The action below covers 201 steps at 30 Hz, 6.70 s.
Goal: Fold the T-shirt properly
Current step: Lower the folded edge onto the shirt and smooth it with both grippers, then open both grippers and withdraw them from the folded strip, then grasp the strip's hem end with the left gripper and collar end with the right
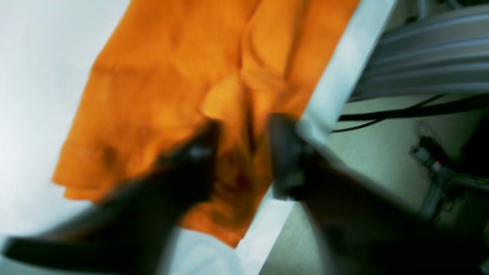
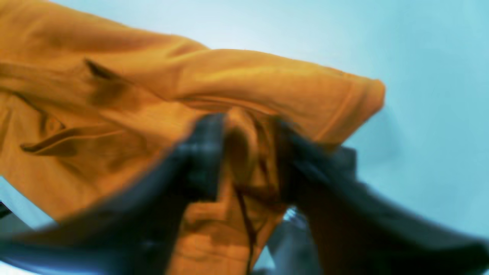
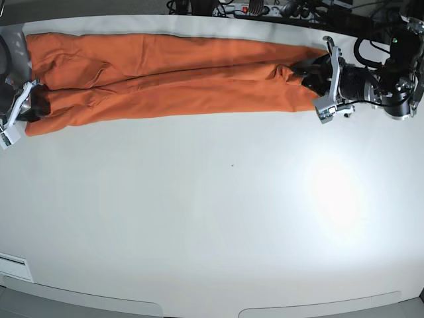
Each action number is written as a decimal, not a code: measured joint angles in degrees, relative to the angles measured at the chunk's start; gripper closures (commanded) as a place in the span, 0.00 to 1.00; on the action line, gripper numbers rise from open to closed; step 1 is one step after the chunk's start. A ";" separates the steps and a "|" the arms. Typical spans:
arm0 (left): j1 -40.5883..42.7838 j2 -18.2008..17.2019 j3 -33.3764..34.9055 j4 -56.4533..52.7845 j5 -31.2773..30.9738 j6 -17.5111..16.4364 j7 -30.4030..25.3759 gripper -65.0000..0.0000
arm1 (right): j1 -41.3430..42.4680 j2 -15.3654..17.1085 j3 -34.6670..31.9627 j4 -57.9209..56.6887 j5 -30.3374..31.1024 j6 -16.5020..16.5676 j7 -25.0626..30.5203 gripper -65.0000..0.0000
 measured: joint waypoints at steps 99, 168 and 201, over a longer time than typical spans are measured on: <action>-10.19 7.43 -0.04 -13.66 31.50 6.10 -20.92 0.30 | 8.00 -12.09 -13.53 0.31 -24.87 -1.27 11.06 0.93; -14.47 24.26 -15.61 -38.18 -0.61 5.95 -8.63 0.56 | 2.89 -12.41 14.40 6.34 -4.70 0.15 1.20 0.69; -16.15 24.44 -22.03 -38.82 0.70 4.70 -4.13 1.00 | 2.54 -16.39 -10.01 6.38 -41.16 -4.81 24.30 1.00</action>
